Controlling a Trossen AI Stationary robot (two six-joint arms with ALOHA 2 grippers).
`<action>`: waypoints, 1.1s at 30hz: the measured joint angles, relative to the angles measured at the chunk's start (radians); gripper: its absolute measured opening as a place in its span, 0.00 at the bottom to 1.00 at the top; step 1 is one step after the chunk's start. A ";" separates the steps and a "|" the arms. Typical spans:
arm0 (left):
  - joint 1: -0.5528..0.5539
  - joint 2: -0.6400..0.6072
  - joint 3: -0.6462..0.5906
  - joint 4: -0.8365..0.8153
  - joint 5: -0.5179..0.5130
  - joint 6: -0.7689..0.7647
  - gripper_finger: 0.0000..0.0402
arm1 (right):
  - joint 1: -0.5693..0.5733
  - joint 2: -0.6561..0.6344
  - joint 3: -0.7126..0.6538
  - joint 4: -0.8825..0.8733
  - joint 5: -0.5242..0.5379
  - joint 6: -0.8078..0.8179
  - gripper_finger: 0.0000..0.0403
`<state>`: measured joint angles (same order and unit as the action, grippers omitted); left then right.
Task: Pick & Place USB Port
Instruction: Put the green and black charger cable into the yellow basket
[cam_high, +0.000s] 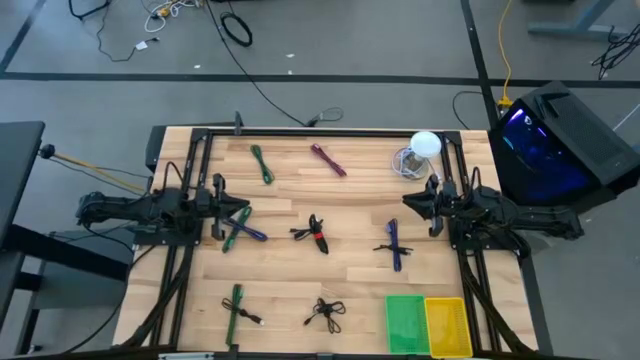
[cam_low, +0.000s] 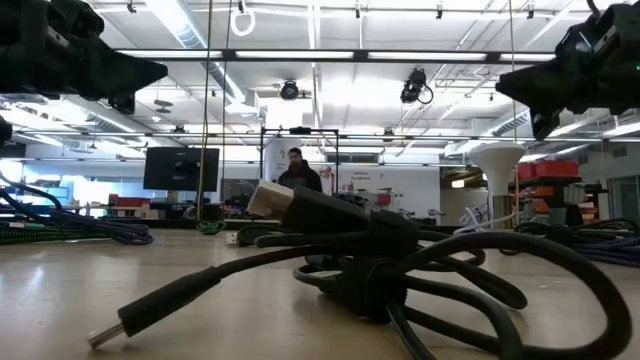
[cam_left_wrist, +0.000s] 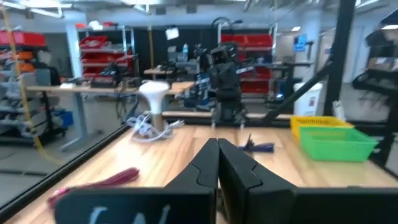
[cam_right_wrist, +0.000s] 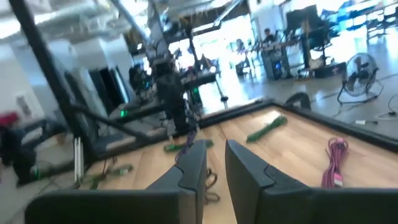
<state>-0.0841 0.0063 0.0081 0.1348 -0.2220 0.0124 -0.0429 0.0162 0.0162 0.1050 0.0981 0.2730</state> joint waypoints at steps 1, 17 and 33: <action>0.000 0.000 0.000 0.019 0.000 0.005 0.03 | 0.000 0.000 0.000 0.024 0.020 0.015 0.16; 0.127 0.037 0.056 -0.163 -0.493 -0.128 0.03 | 0.000 0.053 0.000 0.142 0.149 -0.035 0.16; 0.761 0.793 0.377 -0.258 -0.078 -0.259 0.52 | -0.001 0.348 0.000 0.333 0.150 -0.053 0.16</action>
<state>0.6768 0.7998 0.3847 -0.1228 -0.2998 -0.2466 -0.0441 0.3638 0.0162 0.4377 0.2483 0.2197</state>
